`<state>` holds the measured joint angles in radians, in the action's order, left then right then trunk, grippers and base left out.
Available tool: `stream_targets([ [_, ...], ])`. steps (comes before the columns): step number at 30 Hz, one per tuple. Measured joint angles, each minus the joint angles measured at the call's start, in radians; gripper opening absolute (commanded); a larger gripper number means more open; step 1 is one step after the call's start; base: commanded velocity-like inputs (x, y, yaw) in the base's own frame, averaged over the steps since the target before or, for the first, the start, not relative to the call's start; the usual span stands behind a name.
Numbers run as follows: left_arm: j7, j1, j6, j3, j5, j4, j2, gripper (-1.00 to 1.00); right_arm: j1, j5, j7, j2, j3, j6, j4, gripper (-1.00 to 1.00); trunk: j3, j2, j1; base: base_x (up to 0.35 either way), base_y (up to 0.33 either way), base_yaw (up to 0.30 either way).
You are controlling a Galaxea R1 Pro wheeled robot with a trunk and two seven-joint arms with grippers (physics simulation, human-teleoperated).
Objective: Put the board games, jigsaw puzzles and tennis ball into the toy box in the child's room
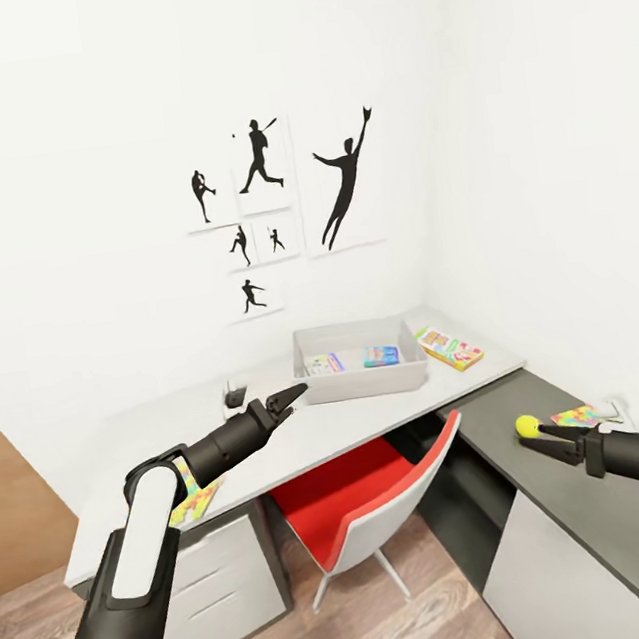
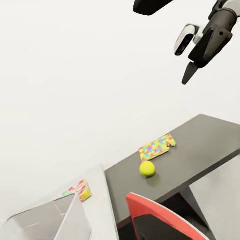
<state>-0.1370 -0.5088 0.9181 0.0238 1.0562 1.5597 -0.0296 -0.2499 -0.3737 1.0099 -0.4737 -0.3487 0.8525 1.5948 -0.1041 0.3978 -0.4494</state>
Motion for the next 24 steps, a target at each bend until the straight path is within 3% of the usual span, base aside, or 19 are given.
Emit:
stream_targets([
  [24,0.0,0.001,0.0,-0.004,0.0,-0.009,-0.002,1.0,-0.001,0.006,-0.015,0.0,0.013,0.002,-0.001,1.0,0.0,0.0,0.0,0.0,0.0,0.288],
])
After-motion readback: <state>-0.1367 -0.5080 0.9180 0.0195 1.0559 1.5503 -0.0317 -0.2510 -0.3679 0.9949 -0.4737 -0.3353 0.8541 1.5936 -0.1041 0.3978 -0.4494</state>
